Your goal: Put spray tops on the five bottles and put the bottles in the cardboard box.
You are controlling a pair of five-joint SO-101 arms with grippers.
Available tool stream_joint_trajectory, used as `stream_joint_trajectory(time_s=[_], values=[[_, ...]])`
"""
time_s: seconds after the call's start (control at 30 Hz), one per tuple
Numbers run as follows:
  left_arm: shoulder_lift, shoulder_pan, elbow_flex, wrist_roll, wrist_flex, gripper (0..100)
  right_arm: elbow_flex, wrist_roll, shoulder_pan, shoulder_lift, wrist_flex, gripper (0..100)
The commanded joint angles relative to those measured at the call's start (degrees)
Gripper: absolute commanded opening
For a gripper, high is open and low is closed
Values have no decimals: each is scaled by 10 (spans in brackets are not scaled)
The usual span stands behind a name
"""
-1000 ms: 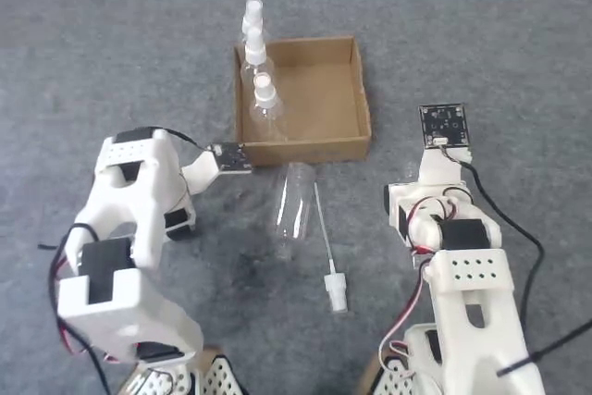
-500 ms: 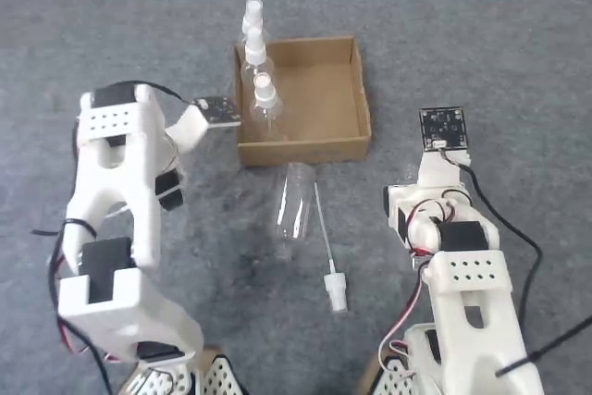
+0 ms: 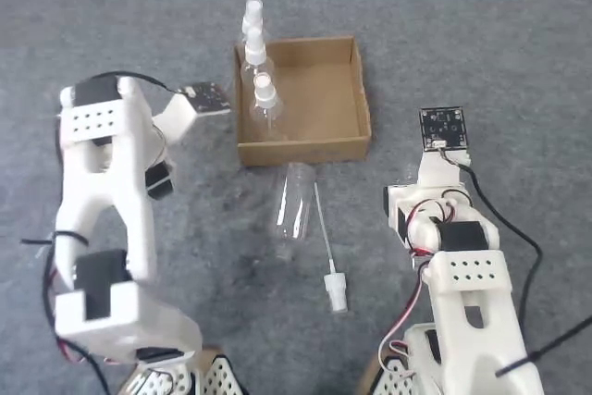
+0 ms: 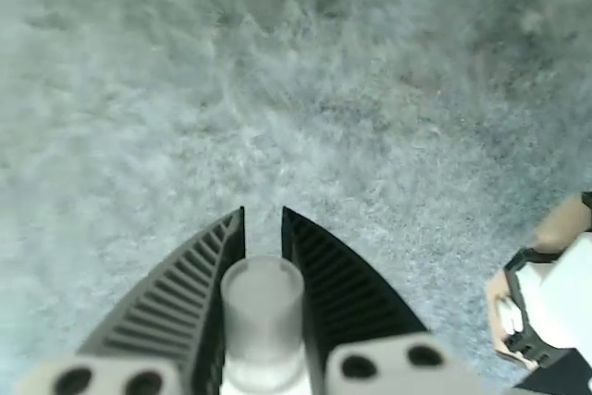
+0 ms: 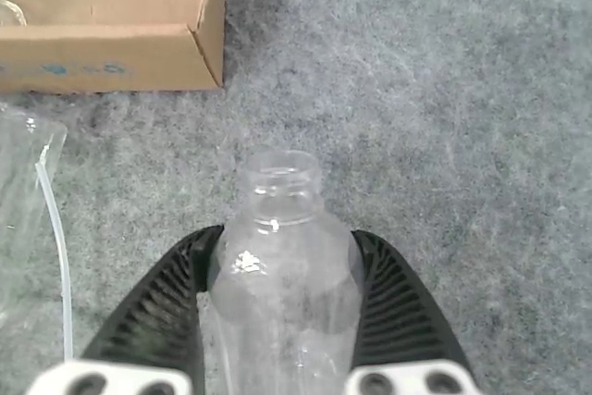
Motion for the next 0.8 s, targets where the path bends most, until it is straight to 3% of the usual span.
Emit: stream_joint_trajectory(time_s=[0.0,0.13,0.5,0.77], values=[[-84,-3,-23,55,22,12,-10,9,8,-25,-13,8],[-105,-1,-24,126,22,12,-10,9,8,-25,-13,8],[-203,2,-27,236,18,12,-10,9,8,-25,-13,7],[-278,2,-24,350,-56,12,-10,9,6,-25,-12,7]])
